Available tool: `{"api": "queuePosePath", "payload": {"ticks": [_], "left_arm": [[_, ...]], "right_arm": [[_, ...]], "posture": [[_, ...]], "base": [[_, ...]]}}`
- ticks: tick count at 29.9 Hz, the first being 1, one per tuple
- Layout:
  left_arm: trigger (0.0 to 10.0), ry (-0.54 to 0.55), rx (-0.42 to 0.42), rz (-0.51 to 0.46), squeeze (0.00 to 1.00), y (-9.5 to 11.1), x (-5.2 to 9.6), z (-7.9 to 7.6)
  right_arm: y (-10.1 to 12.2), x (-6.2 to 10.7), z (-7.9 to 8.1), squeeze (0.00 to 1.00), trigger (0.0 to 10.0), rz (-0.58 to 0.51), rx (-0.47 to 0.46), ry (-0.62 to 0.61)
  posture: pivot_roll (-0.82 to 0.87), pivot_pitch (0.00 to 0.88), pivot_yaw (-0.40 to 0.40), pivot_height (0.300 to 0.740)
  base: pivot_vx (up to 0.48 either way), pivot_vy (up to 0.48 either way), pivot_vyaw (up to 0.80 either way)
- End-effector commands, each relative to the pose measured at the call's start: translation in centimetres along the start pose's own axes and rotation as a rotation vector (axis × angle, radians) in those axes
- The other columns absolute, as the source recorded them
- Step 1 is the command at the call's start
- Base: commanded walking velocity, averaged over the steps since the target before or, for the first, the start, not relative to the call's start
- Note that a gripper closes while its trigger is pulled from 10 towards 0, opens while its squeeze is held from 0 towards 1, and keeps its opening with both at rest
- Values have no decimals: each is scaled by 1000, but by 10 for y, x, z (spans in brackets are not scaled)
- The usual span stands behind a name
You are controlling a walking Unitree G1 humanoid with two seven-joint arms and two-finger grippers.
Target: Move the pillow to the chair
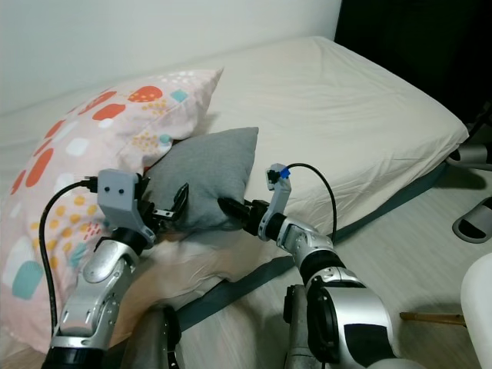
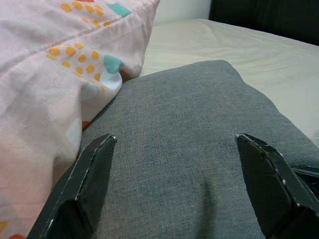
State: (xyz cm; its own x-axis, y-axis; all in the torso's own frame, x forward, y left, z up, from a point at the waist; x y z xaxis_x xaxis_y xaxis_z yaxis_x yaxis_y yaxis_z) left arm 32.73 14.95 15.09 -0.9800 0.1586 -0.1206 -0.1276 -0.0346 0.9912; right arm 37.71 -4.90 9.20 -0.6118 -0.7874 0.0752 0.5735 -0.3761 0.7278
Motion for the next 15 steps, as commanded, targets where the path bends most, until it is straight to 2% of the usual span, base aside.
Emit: {"api": "queuePosePath", "payload": {"ticks": [1,5,7,10,12,13,15], "left_arm": [[10000,0,6,25,0,-7,1,-1],[10000,0,5,25,0,-7,1,-1],[10000,4,2,24,0,-6,1,1],[10000,4,2,24,0,-6,1,1],[10000,9,-1,24,0,-6,2,3],[10000,9,-1,24,0,-6,2,3],[10000,16,-4,26,0,-6,2,4]], "right_arm": [[-5,-8,10,0,0,12,-24,43],[4,-5,3,0,0,-25,-19,-5],[19,-3,1,0,0,-81,16,-34],[19,-3,1,0,0,-81,16,-34],[42,1,3,0,0,-159,101,-46],[42,1,3,0,0,-159,101,-46],[65,9,10,0,0,-232,219,-56]], "posture": [[45,141,0,559],[43,137,1,559],[42,134,-1,559],[42,134,-1,559],[36,129,5,559],[36,129,5,559],[33,127,5,559]], "base": [[0,0,0],[0,0,0],[0,0,0],[0,0,0],[0,0,0],[0,0,0],[0,0,0]]}}
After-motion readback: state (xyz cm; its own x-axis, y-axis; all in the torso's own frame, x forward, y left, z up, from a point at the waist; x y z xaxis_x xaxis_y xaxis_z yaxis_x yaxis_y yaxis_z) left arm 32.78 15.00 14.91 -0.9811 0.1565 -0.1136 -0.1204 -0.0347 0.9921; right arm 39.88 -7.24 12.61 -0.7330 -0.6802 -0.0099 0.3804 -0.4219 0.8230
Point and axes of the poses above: a point about 5 cm out from each wrist's last joint towards the gripper, its own x axis pointing back from the gripper into the wrist, its own y axis along the axis of the wrist's last joint, z = x × y, the point moved 4 cm from there along -x, pointing out of the wrist towards the gripper, and after that the axes turned 4 degrees about -x, right-handed, at the moved point
